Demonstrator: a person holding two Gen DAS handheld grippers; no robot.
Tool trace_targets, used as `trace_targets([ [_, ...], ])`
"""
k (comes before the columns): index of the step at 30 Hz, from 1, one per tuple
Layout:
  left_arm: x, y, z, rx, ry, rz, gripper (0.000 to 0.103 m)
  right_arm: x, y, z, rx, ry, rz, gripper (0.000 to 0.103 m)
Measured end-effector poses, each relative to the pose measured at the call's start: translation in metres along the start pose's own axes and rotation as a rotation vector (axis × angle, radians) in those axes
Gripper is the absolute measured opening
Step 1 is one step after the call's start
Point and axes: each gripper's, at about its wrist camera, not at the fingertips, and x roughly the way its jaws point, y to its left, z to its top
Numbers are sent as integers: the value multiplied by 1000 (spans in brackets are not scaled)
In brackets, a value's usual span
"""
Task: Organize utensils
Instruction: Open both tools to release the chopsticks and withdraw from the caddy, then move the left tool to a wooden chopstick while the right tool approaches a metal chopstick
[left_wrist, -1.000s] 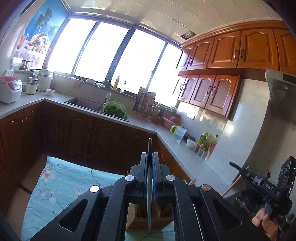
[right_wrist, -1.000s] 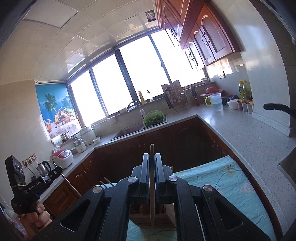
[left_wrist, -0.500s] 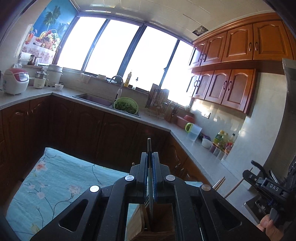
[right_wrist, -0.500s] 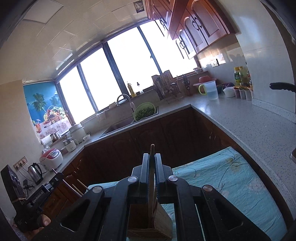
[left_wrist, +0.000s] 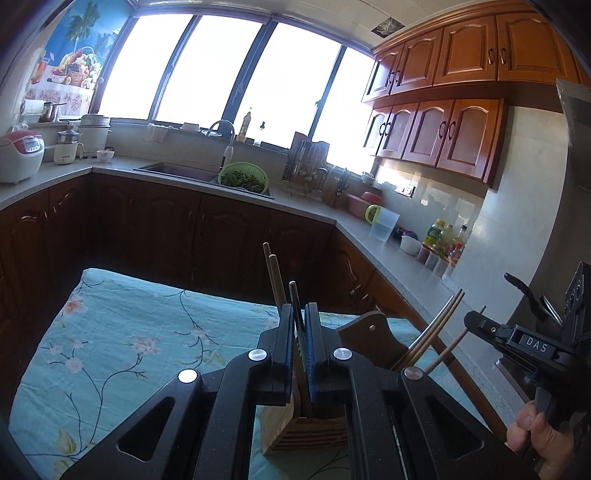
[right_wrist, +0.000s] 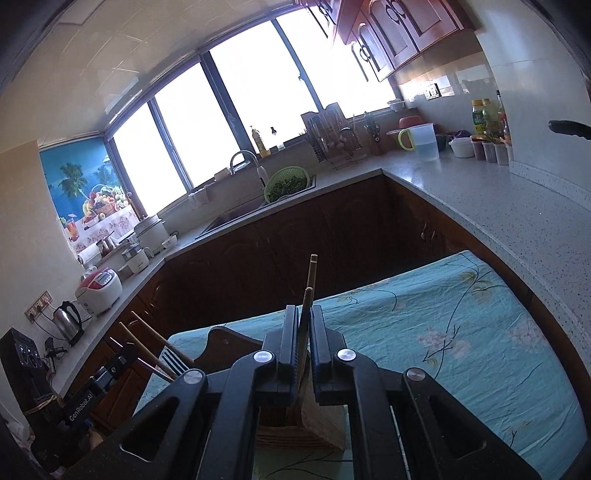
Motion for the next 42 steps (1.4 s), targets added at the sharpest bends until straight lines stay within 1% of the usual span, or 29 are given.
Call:
trace_targets([
  [4,-15,15,2,2,9,-3,4,0,1,1,7,2,1,6],
  [7,-19,20,5,1,23,-13,4,0,1,1,7,4,0,7],
  [8,-19,21,5,0,26,-13,4,0,1,1,10,7,3,11],
  [9,-20,21,6,-3,29,-14,4,0,0,1,16,10,9,11],
  [10,-21,22,7,-6,34,-14,4,0,-1,1,24,12,17,14],
  [11,-23,22,9,-11,36,-11,4,-1,-2,1,31,13,22,24],
  [12,-26,22,9,-18,36,-12,5,-4,-3,2,36,8,29,31],
  [13,-30,23,8,-24,32,-19,6,-8,-4,3,41,-2,39,50],
  [14,-35,23,9,-30,27,-23,8,-13,-4,3,48,-17,48,59],
  [15,-41,24,9,-34,19,-23,16,-20,-5,3,53,-33,54,60],
  [16,-47,24,8,-40,9,-17,26,-26,-6,3,61,-47,57,64],
  [17,-54,25,7,-49,-2,-10,31,-32,-7,3,73,-58,62,73],
  [18,-60,26,4,-57,-7,-4,43,-38,-9,3,89,-70,67,77],
  [19,-65,28,1,-65,-10,1,51,-45,-12,2,105,-83,73,84],
  [20,-71,29,-3,-73,-11,6,54,-52,-14,-1,117,-96,75,86],
  [21,-78,31,-7,-80,-11,12,60,-58,-16,-4,125,-106,76,87],
  [22,-84,32,-12,-86,-9,21,71,-64,-17,-7,132,-109,78,90],
  [24,-100,36,-22,-104,-11,48,83,-76,-21,-17,146,-109,81,94],
  [25,-107,38,-28,-110,-13,49,85,-81,-23,-22,150,-105,80,97],
  [26,-114,40,-34,-115,-3,53,86,-85,-26,-29,154,-99,75,99],
  [32,-150,40,-65,-120,81,78,88,-110,-38,-75,191,-43,50,99],
  [36,-170,45,-79,-133,139,90,88,-129,-41,-103,175,-16,17,99],
  [42,-194,47,-93,-140,196,107,88,-155,-44,-138,146,26,-35,99],
])
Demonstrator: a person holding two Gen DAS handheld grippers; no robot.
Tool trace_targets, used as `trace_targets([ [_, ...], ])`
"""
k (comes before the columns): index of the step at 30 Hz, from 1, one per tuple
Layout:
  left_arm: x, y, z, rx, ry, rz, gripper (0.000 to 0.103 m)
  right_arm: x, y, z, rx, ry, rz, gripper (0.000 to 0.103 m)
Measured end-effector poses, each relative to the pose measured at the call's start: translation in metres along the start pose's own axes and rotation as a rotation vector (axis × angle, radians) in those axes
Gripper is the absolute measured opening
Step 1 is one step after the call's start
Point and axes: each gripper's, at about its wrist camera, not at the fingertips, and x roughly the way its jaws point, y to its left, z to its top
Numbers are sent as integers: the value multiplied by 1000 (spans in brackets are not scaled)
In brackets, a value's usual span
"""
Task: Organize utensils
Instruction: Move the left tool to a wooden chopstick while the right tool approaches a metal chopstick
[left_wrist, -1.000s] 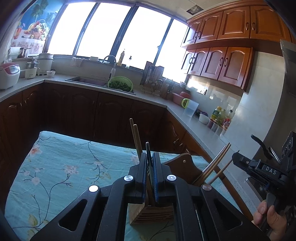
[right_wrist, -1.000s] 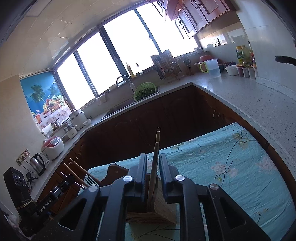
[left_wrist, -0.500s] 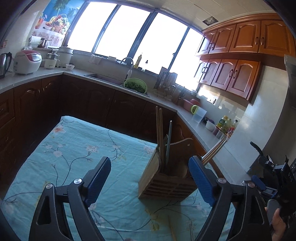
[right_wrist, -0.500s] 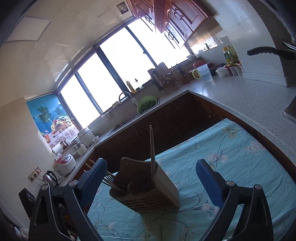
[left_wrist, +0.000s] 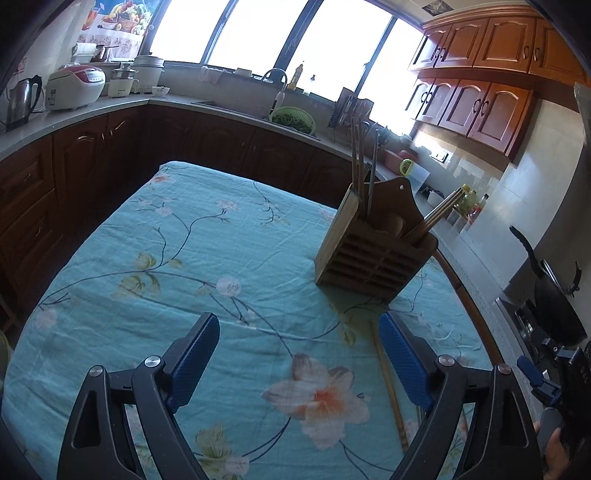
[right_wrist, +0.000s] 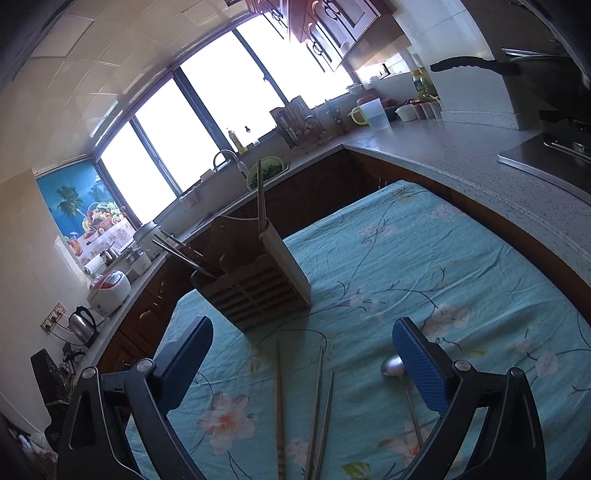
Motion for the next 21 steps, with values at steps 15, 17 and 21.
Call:
trace_targets([
  [15,18,-29,-15,53,148,-21,88,-8,-8,-54,-86,106,-77,98],
  [17,28,-44,-15,99,173,-28,87,-10,-10,-53,-92,97,-86,94],
  [21,58,-79,-14,201,215,-31,86,-10,-10,-46,-103,93,-108,74],
])
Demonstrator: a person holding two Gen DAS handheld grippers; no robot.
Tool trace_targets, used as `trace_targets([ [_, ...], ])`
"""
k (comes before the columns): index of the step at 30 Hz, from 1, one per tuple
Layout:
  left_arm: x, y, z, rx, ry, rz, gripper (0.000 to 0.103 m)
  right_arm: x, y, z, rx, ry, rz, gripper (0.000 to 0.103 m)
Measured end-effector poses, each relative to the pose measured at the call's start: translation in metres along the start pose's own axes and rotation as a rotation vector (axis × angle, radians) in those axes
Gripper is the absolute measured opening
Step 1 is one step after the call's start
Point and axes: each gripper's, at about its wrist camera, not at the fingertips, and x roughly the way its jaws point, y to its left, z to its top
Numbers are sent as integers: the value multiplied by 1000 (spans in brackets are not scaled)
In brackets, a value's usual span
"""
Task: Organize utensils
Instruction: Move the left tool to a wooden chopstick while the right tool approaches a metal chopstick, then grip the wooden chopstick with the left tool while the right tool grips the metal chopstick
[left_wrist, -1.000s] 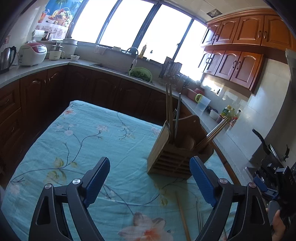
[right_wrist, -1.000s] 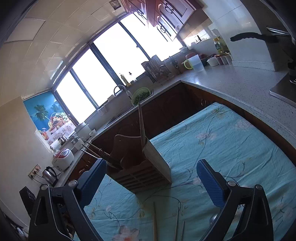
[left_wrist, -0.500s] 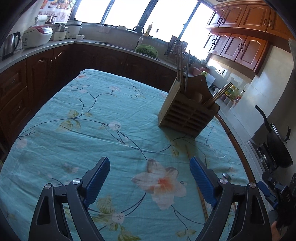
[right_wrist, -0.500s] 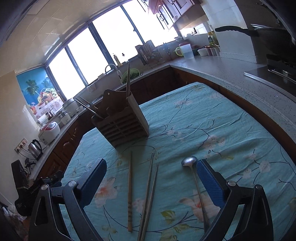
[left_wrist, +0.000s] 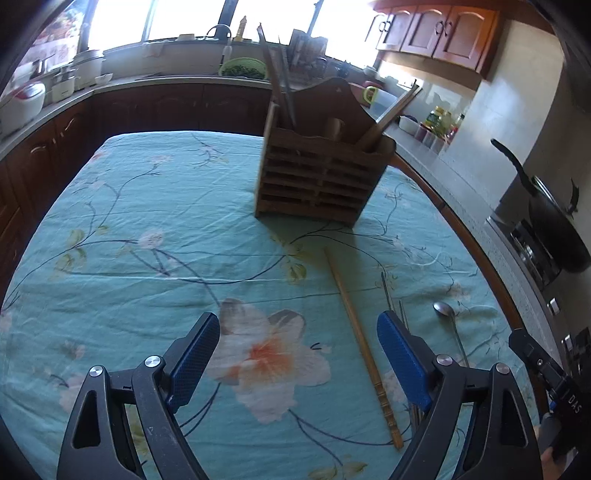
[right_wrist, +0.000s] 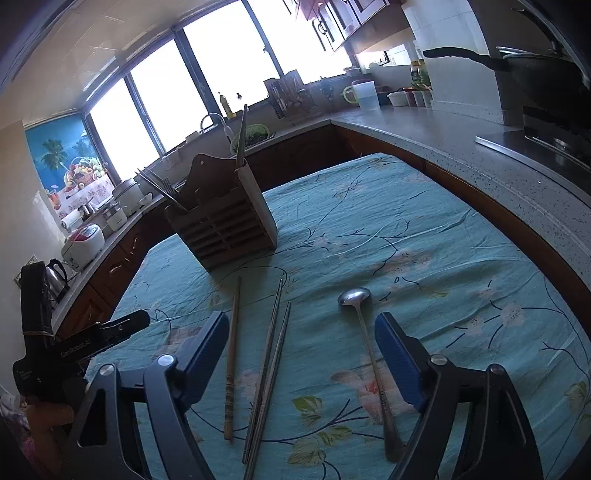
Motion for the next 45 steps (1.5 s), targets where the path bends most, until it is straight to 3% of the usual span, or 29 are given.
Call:
trace_targets([
  [2,18,-16,5,42,24,4,83,2,-3,1,9,11,-3,61],
  [3,28,-23,8,62,42,6,80,4,-4,1,13,17,-4,60],
  [8,82,-44,9,144,160,45,46,11,-10,-1,28,42,-3,53],
  [9,89,-45,6,155,188,49,35,13,-11,-1,29,51,-1,52],
  [15,72,-49,-16,297,183,67,26,41,3,-4,-17,142,19,42],
  [22,20,-10,-44,311,216,-11,20,88,28,-11,-105,263,8,29],
  [27,-3,20,-34,204,203,-30,22,111,33,-11,-140,297,-37,23],
  [29,-6,29,-29,158,197,-36,30,115,33,-9,-157,296,-53,19],
  [31,-5,36,-23,112,191,-13,48,119,34,-6,-175,300,-60,14],
  [36,13,46,-9,13,206,3,48,118,37,-6,-254,310,-78,7],
  [38,28,41,-5,25,204,24,44,117,39,-7,-289,312,-82,7],
  [40,37,32,-1,69,189,59,26,117,39,-7,-315,312,-86,7],
  [43,51,19,2,131,193,-2,14,119,38,-5,-348,316,-73,7],
  [45,55,7,1,217,212,-26,13,121,36,-2,-337,328,-52,8],
])
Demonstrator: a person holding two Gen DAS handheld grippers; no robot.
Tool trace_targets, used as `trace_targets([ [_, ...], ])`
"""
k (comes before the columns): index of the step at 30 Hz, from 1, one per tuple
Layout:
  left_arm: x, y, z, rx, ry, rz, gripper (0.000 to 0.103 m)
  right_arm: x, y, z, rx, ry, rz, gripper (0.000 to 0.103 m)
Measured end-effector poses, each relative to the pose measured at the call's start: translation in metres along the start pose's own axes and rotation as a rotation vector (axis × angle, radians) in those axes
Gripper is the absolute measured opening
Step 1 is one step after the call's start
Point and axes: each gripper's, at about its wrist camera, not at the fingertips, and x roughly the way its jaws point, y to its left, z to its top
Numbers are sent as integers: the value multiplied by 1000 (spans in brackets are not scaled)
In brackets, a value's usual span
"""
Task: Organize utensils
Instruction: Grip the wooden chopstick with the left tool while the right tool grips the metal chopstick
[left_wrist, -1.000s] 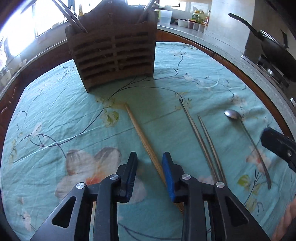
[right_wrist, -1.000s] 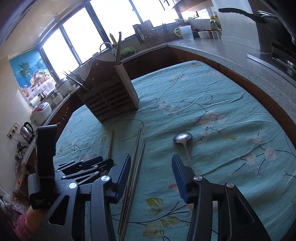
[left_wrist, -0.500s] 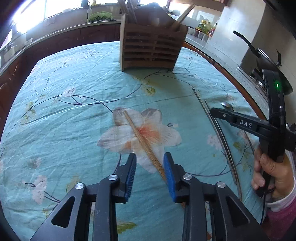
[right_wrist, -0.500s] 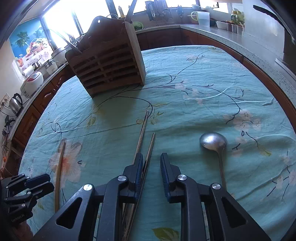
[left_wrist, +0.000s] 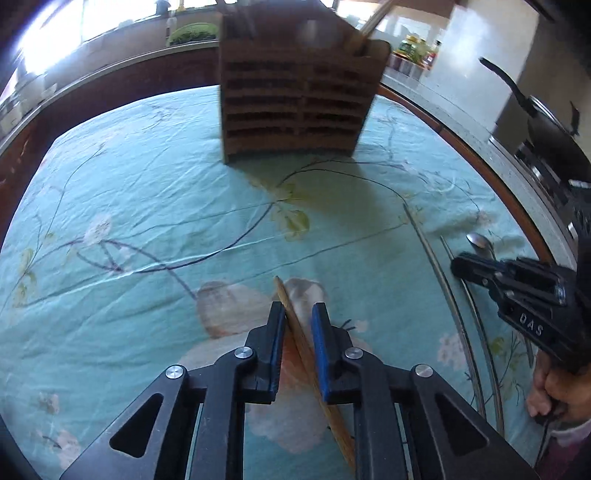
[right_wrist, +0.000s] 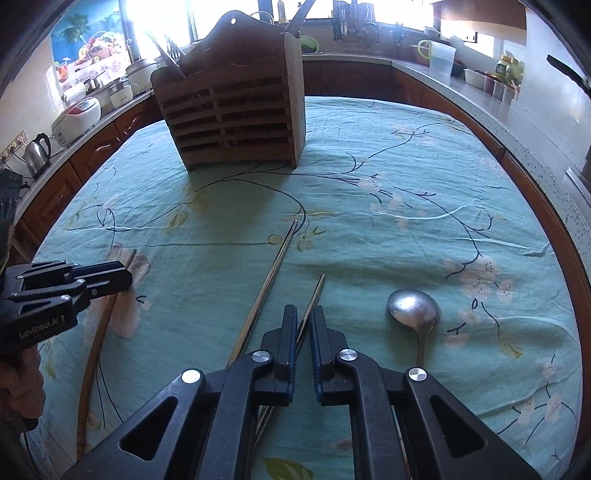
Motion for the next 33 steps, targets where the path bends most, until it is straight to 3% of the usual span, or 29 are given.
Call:
trace_targets([
  [4,2,4,3,6,39,-40,13,-3,-10,3,70,6,54,13],
  [8,4,11,10,-52,58,-32,22,0,-9,5,103,13,65,22],
  [11,6,1,14,-29,68,-7,25,4,-4,7,97,8,46,22],
  [14,11,-10,16,10,61,41,25,6,0,7,84,-5,21,23],
  [18,13,-22,13,53,29,96,13,8,4,5,74,-33,-14,21],
  [19,12,-23,11,56,24,89,6,8,5,5,66,-34,-27,17],
  [20,12,-22,10,55,23,84,6,7,5,5,68,-35,-39,7],
  [25,-3,-8,6,-2,11,26,3,-1,-6,7,143,-25,45,4],
  [33,-84,13,-2,-77,-133,-73,3,-74,3,14,179,-165,163,4],
])
